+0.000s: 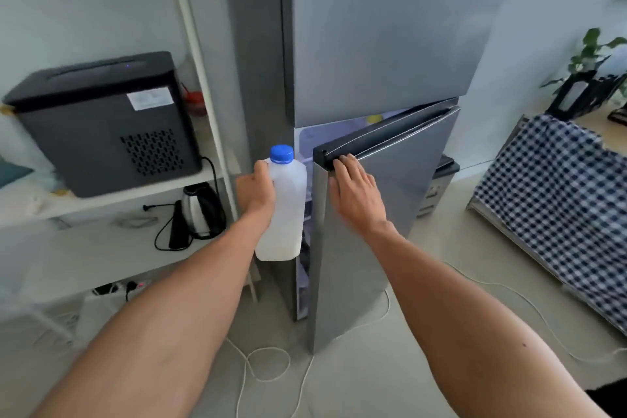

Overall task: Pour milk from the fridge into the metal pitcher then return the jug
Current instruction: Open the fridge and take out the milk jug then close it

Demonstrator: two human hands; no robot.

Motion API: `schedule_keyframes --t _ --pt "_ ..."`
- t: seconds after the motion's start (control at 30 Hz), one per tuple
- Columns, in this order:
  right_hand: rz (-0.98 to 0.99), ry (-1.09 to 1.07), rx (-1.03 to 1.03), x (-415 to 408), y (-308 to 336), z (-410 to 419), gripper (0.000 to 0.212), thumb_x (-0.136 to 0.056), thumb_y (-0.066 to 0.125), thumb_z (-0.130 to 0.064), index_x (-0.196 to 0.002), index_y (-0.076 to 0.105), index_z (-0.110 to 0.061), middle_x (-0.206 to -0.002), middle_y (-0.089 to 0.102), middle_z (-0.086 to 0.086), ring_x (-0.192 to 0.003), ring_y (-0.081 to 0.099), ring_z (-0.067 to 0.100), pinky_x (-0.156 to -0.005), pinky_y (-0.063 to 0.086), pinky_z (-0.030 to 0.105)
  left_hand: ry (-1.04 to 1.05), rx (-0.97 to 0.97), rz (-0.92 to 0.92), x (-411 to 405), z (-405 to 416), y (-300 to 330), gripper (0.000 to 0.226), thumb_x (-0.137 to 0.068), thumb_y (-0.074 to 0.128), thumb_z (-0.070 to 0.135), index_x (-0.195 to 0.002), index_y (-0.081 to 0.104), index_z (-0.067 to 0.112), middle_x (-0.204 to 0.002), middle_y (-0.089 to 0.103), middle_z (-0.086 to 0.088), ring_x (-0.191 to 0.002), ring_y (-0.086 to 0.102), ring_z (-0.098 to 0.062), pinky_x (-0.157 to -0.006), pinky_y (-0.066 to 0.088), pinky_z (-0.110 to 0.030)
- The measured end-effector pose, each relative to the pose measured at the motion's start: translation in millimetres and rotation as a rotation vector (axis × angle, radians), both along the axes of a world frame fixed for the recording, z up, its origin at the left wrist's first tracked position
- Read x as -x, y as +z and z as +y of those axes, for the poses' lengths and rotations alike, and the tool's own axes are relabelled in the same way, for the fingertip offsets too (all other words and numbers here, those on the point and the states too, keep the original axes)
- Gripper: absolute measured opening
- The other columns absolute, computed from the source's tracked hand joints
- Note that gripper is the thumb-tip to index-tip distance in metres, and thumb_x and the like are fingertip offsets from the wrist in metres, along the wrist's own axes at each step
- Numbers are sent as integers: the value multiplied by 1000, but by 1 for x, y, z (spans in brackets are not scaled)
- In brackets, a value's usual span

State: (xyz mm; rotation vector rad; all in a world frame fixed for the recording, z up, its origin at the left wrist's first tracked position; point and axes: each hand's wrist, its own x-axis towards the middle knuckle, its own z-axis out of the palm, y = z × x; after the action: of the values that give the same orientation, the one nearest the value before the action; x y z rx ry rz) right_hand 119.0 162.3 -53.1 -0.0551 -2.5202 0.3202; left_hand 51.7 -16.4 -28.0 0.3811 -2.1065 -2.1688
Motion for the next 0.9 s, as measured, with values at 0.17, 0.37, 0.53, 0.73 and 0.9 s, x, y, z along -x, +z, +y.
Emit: schedule_keyframes --t 0.17,0.37,0.53,0.73,0.9 --pt "-176 61 15 42 4 -3 56 -106 38 -12 -162 34 -9 -171 29 4 -160 18 21 -113 37 49 70 -22 1 20 -8 8 41 -78 55 41 -50 39 17 -47 42 3 -48 34 -21 -54 28 -30" --pt "-318 110 17 77 12 -7 67 -103 35 -9 -167 15 -14 -176 9 -2 -162 2 16 -118 30 49 122 -25 30 36 -10 12 39 -82 52 37 -55 33 17 -47 35 4 -48 28 -20 -52 23 -29" --pt "-372 115 44 91 18 -10 70 -102 34 -9 -168 11 -16 -176 4 -5 -161 -2 13 -118 31 49 154 -38 27 39 -5 14 37 -77 52 38 -55 31 18 -49 35 3 -49 27 -20 -52 23 -29" --pt "-426 155 51 94 22 -7 72 -102 32 -10 -168 6 -17 -176 -3 -6 -161 -6 13 -120 31 52 161 -42 8 33 0 14 35 -77 53 37 -57 32 17 -50 36 3 -51 28 -21 -53 24 -29" --pt "-242 132 73 78 13 -14 50 -104 39 -15 -153 40 -9 -170 24 7 -149 33 26 -97 45 47 137 -38 41 25 3 20 40 -78 53 39 -54 27 20 -49 33 4 -49 26 -20 -53 22 -30"
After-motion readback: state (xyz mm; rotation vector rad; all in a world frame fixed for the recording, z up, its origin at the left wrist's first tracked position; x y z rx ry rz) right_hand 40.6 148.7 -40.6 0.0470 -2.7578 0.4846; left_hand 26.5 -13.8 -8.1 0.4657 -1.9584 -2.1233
